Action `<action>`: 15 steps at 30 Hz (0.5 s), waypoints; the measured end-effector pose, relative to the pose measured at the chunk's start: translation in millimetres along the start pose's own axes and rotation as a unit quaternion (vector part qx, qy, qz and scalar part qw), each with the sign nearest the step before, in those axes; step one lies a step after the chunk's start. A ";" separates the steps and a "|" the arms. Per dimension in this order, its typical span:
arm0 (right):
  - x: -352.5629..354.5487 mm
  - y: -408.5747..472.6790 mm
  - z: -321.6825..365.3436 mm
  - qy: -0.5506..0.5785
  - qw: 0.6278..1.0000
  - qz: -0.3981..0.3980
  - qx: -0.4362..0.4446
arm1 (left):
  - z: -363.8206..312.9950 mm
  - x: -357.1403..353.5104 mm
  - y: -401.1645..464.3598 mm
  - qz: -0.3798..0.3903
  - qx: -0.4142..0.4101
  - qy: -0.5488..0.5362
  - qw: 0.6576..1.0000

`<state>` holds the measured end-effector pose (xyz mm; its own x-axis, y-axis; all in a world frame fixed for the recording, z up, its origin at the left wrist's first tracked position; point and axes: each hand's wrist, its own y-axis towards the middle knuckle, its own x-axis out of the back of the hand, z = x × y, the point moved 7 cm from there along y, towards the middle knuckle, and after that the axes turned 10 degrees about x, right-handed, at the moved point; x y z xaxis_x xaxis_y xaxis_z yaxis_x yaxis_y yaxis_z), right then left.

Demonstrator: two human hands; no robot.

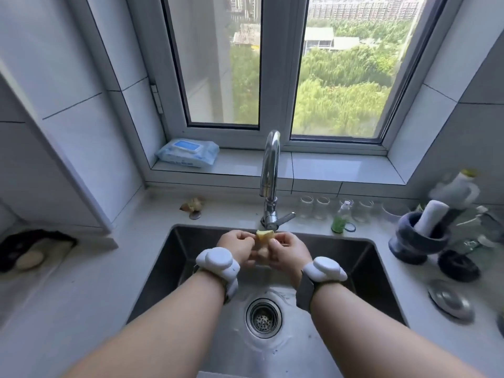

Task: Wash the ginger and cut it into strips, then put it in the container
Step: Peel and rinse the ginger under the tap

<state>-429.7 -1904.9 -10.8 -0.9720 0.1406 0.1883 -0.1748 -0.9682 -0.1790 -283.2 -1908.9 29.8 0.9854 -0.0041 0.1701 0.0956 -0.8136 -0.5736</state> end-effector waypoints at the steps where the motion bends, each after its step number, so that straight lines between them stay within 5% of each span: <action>1: -0.1 2.6 -5.0 0.023 1.000 0.002 -0.013 | 1.6 -2.5 -1.6 0.006 0.021 -0.047 0.999; 5: -6.7 -3.5 -7.3 0.125 0.989 0.034 -0.075 | 5.1 -11.5 -0.6 0.029 0.018 -0.023 0.999; 9: -7.6 4.7 -14.9 0.111 0.990 0.046 -0.076 | 16.5 -24.5 15.9 0.053 -0.009 -0.001 0.999; 15: 28.6 39.4 -15.4 -0.021 0.994 -0.097 -0.040 | 22.4 -39.4 29.3 0.068 0.084 -0.107 0.988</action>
<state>-466.8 -1935.8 -27.4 -0.9114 0.3132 0.2670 -0.3724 -0.9038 -0.2110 -316.0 -1919.6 -11.7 0.9962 0.0318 -0.0811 -0.0350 -0.7063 -0.7070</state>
